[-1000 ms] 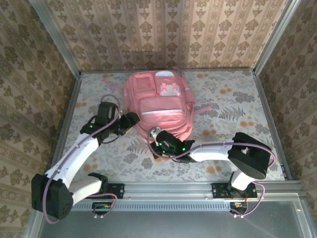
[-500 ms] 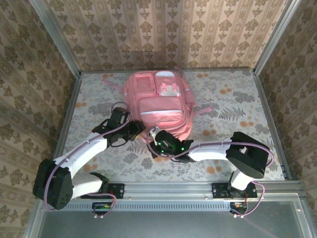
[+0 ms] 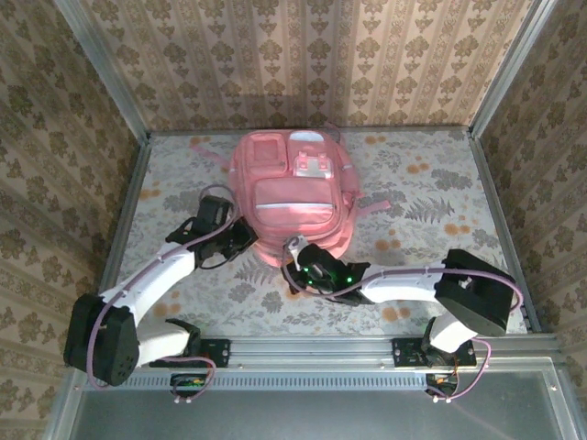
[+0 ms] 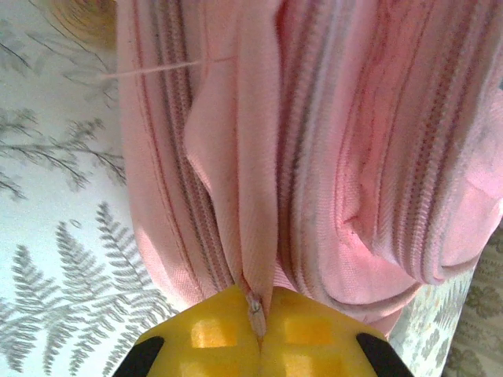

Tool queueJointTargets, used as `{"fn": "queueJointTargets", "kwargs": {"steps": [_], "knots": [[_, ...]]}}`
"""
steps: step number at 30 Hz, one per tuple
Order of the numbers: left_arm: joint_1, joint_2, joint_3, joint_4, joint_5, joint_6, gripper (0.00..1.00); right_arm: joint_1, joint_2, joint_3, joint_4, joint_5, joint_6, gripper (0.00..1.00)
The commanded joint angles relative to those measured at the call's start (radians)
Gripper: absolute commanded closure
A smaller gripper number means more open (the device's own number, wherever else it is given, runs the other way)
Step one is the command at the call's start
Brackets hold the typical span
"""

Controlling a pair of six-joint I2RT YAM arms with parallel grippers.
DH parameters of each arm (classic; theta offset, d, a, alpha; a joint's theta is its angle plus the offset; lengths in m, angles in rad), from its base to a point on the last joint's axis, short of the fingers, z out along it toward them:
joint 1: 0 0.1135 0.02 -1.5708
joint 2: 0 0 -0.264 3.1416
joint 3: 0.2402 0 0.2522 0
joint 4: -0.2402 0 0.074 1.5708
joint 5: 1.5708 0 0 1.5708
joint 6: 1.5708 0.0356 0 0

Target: Pack the student bag

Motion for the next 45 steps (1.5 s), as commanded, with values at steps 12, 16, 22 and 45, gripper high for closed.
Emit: {"fn": "queueJointTargets", "kwargs": {"steps": [12, 16, 22, 45], "knots": [[0.183, -0.076, 0.037, -0.071, 0.024, 0.137, 1.00, -0.107, -0.260, -0.175, -0.194, 0.116, -0.044, 1.00], [0.220, -0.077, 0.040, -0.077, 0.036, 0.150, 1.00, -0.162, -0.335, -0.231, -0.220, 0.172, 0.000, 1.00], [0.271, -0.069, 0.068, -0.095, 0.047, 0.188, 1.00, -0.197, -0.322, -0.234, -0.164, 0.072, -0.007, 1.00], [0.013, -0.101, 0.164, -0.403, -0.050, -0.100, 0.46, 0.002, 0.114, 0.143, -0.002, -0.051, 0.069, 1.00]]}}
